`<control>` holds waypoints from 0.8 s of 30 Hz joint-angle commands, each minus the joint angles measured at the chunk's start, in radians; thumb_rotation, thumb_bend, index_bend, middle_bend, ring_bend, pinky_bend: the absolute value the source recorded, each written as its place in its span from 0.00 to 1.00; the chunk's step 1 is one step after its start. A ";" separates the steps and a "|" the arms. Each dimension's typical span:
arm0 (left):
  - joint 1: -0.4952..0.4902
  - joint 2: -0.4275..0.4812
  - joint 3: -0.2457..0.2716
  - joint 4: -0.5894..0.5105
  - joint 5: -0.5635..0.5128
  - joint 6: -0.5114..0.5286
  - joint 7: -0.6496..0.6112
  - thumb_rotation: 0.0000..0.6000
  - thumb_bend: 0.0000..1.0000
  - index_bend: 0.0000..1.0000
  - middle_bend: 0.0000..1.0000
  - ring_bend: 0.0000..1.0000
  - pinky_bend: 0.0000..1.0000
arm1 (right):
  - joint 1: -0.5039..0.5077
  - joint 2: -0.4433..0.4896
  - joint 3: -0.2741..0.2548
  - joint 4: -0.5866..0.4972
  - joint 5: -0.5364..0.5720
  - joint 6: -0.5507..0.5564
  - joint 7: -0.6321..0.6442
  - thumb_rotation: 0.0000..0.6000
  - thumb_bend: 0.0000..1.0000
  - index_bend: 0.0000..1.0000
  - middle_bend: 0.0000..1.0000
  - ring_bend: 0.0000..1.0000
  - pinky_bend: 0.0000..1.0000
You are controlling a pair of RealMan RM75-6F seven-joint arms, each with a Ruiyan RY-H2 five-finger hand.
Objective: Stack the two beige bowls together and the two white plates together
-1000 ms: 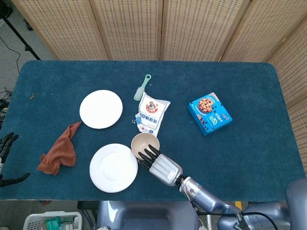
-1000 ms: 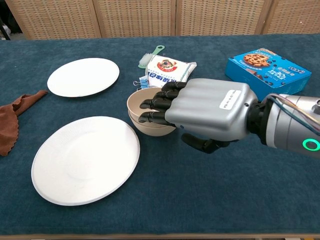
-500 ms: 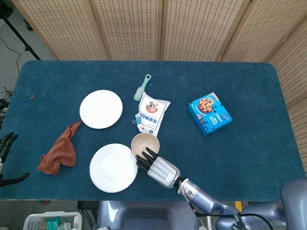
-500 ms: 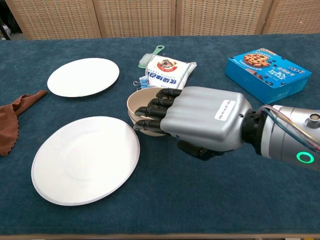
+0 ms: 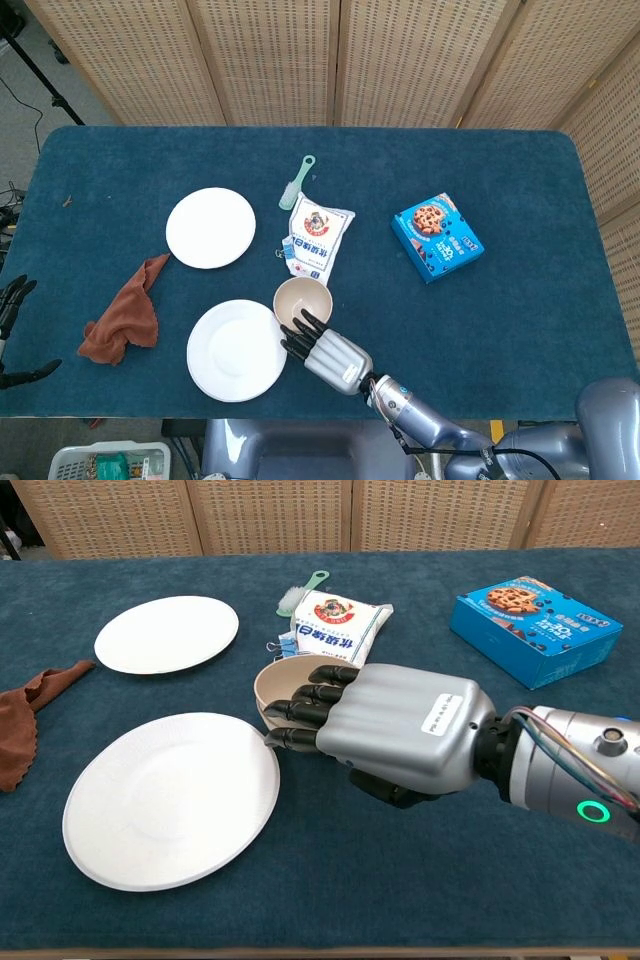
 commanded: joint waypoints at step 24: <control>-0.001 -0.002 0.000 0.000 -0.003 -0.003 0.006 1.00 0.01 0.00 0.00 0.00 0.00 | -0.025 0.015 0.014 -0.027 -0.055 0.023 0.055 1.00 0.67 0.00 0.00 0.00 0.00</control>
